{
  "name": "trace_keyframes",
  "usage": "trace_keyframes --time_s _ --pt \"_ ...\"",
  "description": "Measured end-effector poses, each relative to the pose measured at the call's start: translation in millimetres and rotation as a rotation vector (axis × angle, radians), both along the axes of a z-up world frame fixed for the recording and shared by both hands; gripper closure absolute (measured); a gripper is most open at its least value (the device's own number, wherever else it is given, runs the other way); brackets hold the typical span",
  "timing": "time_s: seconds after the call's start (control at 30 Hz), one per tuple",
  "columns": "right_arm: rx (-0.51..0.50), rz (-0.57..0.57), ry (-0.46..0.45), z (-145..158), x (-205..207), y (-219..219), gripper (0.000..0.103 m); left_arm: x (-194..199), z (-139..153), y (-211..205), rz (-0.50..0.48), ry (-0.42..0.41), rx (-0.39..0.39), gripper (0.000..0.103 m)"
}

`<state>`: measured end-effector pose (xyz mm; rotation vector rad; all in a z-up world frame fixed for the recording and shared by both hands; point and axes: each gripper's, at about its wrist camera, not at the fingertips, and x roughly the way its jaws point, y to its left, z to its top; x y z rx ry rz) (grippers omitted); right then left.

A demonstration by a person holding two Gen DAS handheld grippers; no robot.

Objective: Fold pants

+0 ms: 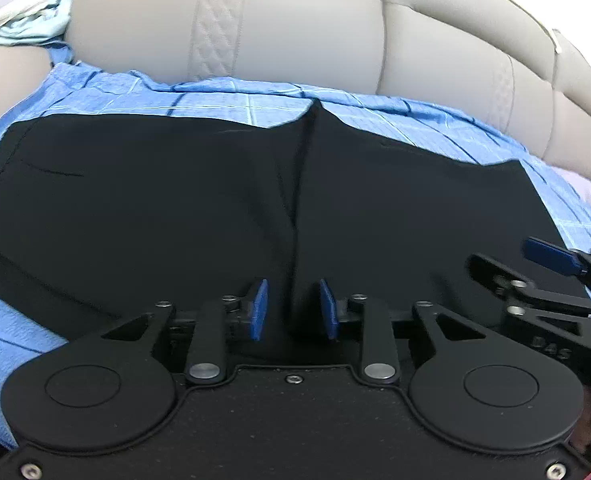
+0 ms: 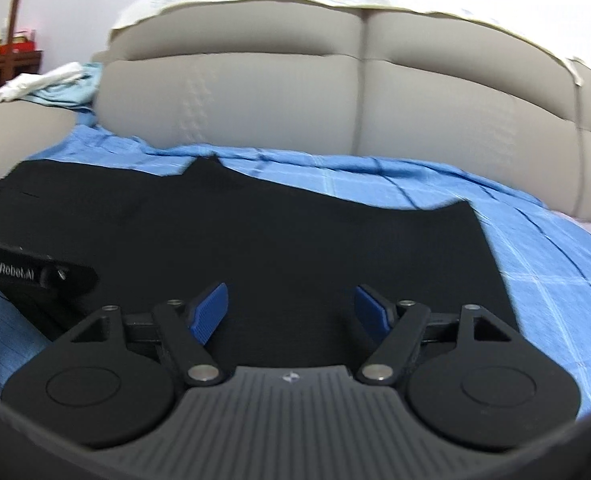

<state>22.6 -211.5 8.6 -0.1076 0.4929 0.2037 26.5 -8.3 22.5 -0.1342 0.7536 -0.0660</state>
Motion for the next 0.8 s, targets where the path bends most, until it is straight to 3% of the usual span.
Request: trace_keyframes --time_s 0.13,0.23,0.43,0.6,0.7,0.8 --pt "-0.009 0.061 -0.011 -2 10 24 0.018 -7 8 18 0.055 -0.029 0.042 0.071" --pt "-0.071 0.081 0.074 -19 26 42 0.018 -9 13 38 0.117 -0.038 0.064 0.063" --pt "-0.010 0.112 0.029 -7 22 49 0.017 -7 18 87 0.282 -0.042 0.069 0.040" --pt "-0.003 0.151 0.024 -7 32 69 0.016 -9 25 130 0.424 -0.064 0.052 0.015" --pt "-0.003 0.173 0.038 -19 33 87 0.014 -12 24 150 0.492 -0.061 0.035 0.012" --pt "-0.026 0.156 -0.009 -28 25 96 0.009 -12 17 171 0.542 -0.027 -0.032 0.011"
